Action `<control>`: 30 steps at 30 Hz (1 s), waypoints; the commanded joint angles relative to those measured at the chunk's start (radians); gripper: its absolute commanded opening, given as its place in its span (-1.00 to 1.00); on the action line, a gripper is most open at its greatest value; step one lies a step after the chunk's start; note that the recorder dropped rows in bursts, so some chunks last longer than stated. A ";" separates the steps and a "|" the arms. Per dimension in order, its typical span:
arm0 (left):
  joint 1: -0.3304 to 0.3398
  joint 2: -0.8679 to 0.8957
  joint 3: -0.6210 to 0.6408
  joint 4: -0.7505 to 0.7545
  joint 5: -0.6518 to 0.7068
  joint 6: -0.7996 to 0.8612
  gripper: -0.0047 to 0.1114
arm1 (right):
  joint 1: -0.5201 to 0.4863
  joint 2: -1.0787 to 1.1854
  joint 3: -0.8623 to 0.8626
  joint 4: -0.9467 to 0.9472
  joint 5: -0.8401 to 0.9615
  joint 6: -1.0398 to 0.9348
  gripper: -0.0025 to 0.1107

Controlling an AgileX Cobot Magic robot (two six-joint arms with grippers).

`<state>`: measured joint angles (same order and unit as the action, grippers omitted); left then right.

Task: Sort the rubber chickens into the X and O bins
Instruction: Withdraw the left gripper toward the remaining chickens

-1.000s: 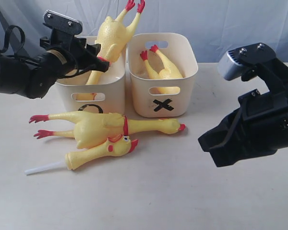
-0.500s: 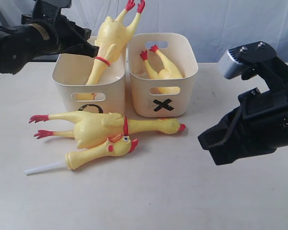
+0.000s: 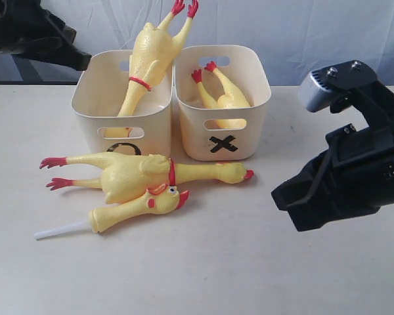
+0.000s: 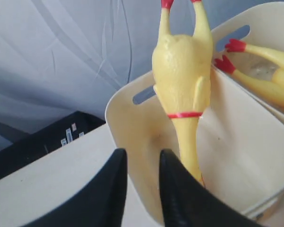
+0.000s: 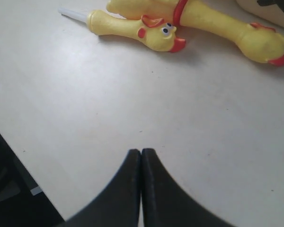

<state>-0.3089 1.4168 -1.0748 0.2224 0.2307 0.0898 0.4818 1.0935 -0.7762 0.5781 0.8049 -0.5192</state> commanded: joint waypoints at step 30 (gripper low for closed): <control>-0.002 0.158 0.341 -0.703 0.311 1.256 0.03 | -0.002 -0.003 0.004 -0.009 0.059 -0.005 -0.97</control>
<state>-0.3089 1.5532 -0.7369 -0.4691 0.5712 1.3398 0.4818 1.0935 -0.7762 0.5741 0.8661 -0.5192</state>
